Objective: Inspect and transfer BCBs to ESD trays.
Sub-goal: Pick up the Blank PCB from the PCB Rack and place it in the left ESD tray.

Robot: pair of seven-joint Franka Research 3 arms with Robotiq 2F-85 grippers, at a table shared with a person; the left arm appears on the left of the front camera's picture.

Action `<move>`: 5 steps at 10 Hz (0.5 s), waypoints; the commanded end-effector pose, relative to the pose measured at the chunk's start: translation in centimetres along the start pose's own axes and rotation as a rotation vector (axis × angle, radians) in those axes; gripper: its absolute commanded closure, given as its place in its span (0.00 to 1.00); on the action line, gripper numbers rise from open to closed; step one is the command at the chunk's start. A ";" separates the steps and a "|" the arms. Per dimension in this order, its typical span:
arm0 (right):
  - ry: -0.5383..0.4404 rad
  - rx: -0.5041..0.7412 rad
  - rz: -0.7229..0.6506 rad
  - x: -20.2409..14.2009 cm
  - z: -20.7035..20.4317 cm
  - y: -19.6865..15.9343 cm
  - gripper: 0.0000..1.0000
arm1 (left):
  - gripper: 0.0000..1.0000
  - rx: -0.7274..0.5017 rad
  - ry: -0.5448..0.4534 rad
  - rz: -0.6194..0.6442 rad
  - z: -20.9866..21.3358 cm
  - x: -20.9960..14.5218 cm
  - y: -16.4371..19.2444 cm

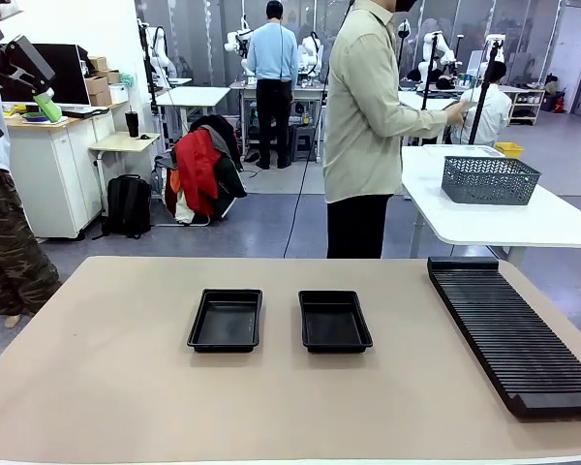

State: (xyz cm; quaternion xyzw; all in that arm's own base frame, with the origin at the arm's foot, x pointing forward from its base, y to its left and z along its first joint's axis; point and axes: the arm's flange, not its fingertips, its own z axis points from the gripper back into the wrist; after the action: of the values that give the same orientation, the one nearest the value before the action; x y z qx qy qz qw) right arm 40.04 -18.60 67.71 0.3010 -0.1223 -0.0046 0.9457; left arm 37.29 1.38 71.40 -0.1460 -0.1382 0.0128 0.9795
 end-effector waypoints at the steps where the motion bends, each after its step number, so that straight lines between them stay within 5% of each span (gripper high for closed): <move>1: 0.001 0.000 0.000 0.0 0.0 0.0 0.00 | 0.00 0.001 -0.002 0.006 0.0 0.0 0.1; 5: 0.001 0.000 0.000 0.0 0.0 0.0 0.00 | 0.00 0.001 -0.002 0.006 0.0 0.0 0.1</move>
State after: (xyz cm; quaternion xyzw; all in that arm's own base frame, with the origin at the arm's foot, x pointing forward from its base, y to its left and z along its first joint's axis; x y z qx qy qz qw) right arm 40.04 -18.60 67.71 0.3010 -0.1223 -0.0046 0.9457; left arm 37.29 1.38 71.41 -0.1460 -0.1382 0.0128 0.9795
